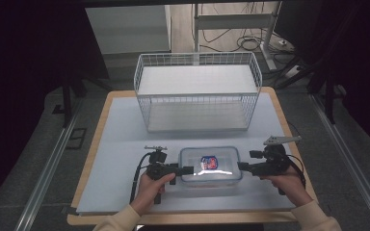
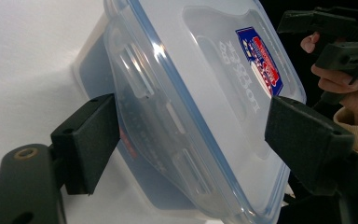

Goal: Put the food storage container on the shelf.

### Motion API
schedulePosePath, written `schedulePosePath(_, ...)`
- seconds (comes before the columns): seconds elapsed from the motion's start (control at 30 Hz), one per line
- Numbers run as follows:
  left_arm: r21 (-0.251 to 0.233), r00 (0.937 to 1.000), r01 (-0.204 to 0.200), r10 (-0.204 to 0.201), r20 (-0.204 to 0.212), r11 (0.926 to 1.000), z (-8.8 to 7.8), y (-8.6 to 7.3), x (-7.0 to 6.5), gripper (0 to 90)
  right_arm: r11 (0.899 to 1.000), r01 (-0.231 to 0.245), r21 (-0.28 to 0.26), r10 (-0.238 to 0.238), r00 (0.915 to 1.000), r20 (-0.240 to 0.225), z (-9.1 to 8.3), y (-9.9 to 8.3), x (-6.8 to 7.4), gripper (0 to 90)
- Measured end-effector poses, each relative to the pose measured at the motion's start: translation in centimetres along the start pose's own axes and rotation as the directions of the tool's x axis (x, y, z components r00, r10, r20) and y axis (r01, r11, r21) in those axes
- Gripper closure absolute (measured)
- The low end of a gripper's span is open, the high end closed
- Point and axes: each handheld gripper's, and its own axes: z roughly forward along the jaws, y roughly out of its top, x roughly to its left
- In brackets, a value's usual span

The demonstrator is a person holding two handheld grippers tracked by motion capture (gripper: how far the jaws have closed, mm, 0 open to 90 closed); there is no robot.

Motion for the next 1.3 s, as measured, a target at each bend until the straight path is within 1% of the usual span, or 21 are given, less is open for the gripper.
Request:
schedulePosePath(0.13, -0.014, 0.9999, 0.017, -0.017, 0.002, 0.9997, -0.3, 0.0, 0.1, 21.9, 1.000, -0.005, 0.001, 0.005, 1.0000, -0.005, 0.0, 0.1, 0.1, 16.5)
schedulePosePath(0.17, -0.019, 0.9999, 0.015, -0.015, -0.001, 0.9997, -0.3, 0.0, 0.0, 23.4, 1.000, -0.007, 0.000, 0.007, 0.9999, -0.008, 0.1, 0.1, 0.1, 16.5)
schedulePosePath(0.23, -0.028, 0.9999, -0.004, 0.003, -0.015, 0.9996, -0.5, -0.1, -0.2, 26.1, 1.000, -0.019, 0.002, 0.019, 0.9997, -0.017, 0.1, 0.1, 0.1, 16.4)
schedulePosePath(0.27, -0.024, 0.9998, -0.009, 0.009, -0.020, 0.9997, -0.5, 0.0, -0.3, 26.9, 0.999, -0.032, 0.001, 0.032, 0.9991, -0.029, 0.2, 0.1, 0.1, 16.4)
schedulePosePath(0.33, -0.024, 0.9999, -0.005, 0.005, -0.016, 0.9997, -0.5, 0.0, -0.2, 26.9, 0.998, -0.067, 0.005, 0.068, 0.9966, -0.048, 0.3, 0.1, 0.0, 16.4)
schedulePosePath(0.53, -0.024, 0.9999, -0.003, 0.003, -0.013, 0.9997, -0.6, -0.1, -0.2, 27.4, 0.989, -0.141, 0.041, 0.143, 0.9876, -0.063, 1.3, 0.1, -0.2, 17.2)
schedulePosePath(0.6, -0.023, 0.9999, -0.003, 0.003, -0.011, 0.9997, -0.6, -0.1, -0.2, 27.4, 0.987, -0.153, 0.058, 0.156, 0.9862, -0.055, 1.7, 0.1, -0.3, 18.4)
schedulePosePath(0.63, -0.023, 0.9999, -0.004, 0.003, -0.010, 0.9997, -0.6, -0.1, -0.1, 27.5, 0.984, -0.165, 0.061, 0.168, 0.9840, -0.058, 2.0, 0.0, -0.4, 19.0)
schedulePosePath(0.67, -0.023, 0.9999, -0.003, 0.003, -0.010, 0.9997, -0.6, -0.1, -0.1, 27.5, 0.980, -0.185, 0.072, 0.190, 0.9789, -0.075, 2.4, 0.0, -0.6, 19.5)
schedulePosePath(0.73, -0.023, 1.0000, -0.003, 0.003, -0.009, 0.9997, -0.6, -0.1, -0.1, 27.5, 0.973, -0.211, 0.089, 0.219, 0.9712, -0.093, 2.9, -0.1, -0.8, 20.0)
schedulePosePath(0.83, -0.023, 1.0000, -0.003, 0.003, -0.008, 0.9997, -0.6, -0.1, -0.1, 27.6, 0.965, -0.228, 0.129, 0.244, 0.9618, -0.124, 3.7, -0.4, -0.9, 20.0)
schedulePosePath(0.87, -0.021, 1.0000, -0.003, 0.003, -0.009, 0.9998, -0.6, -0.1, -0.1, 27.7, 0.958, -0.252, 0.138, 0.271, 0.9526, -0.138, 3.8, -0.5, -1.0, 21.0)
schedulePosePath(0.9, -0.022, 1.0000, -0.002, 0.002, -0.008, 0.9998, -0.6, -0.1, -0.1, 27.9, 0.953, -0.268, 0.140, 0.288, 0.9458, -0.150, 3.9, -0.6, -1.0, 22.2)
schedulePosePath(0.97, -0.024, 1.0000, -0.004, 0.003, -0.008, 0.9997, -0.6, -0.1, -0.1, 28.0, 0.945, -0.295, 0.140, 0.316, 0.9346, -0.163, 4.0, -0.7, -1.3, 23.6)
schedulePosePath(1.03, -0.023, 1.0000, -0.005, 0.005, -0.009, 0.9997, -0.6, -0.1, -0.1, 28.1, 0.939, -0.315, 0.138, 0.336, 0.9260, -0.172, 3.8, -0.7, -1.6, 28.1)
schedulePosePath(1.1, -0.025, 0.9999, -0.006, 0.006, -0.010, 0.9997, -0.6, -0.1, -0.1, 28.2, 0.938, -0.324, 0.127, 0.343, 0.9224, -0.178, 3.6, -0.7, -1.8, 33.0)
schedulePosePath(1.13, -0.025, 0.9999, -0.008, 0.008, -0.013, 0.9996, -0.7, -0.1, -0.2, 28.5, 0.938, -0.324, 0.119, 0.342, 0.9222, -0.181, 3.4, -0.8, -1.9, 34.5)
schedulePosePath(1.17, -0.028, 0.9998, -0.012, 0.012, -0.015, 0.9995, -0.7, -0.2, -0.3, 28.9, 0.936, -0.330, 0.121, 0.348, 0.9197, -0.182, 3.3, -0.8, -1.8, 35.4)
schedulePosePath(1.2, -0.032, 0.9997, -0.016, 0.015, -0.018, 0.9994, -0.8, -0.2, -0.4, 29.3, 0.937, -0.330, 0.116, 0.346, 0.9196, -0.185, 3.3, -0.8, -1.9, 36.6)
schedulePosePath(1.23, -0.036, 0.9995, -0.025, 0.024, -0.022, 0.9990, -0.8, -0.3, -0.5, 29.6, 0.935, -0.337, 0.113, 0.353, 0.9165, -0.189, 3.2, -0.9, -1.9, 37.7)
schedulePosePath(1.3, -0.046, 0.9990, -0.037, 0.035, -0.028, 0.9983, -1.0, -0.5, -0.8, 30.9, 0.934, -0.341, 0.104, 0.355, 0.9144, -0.193, 2.9, -1.0, -1.8, 40.3)
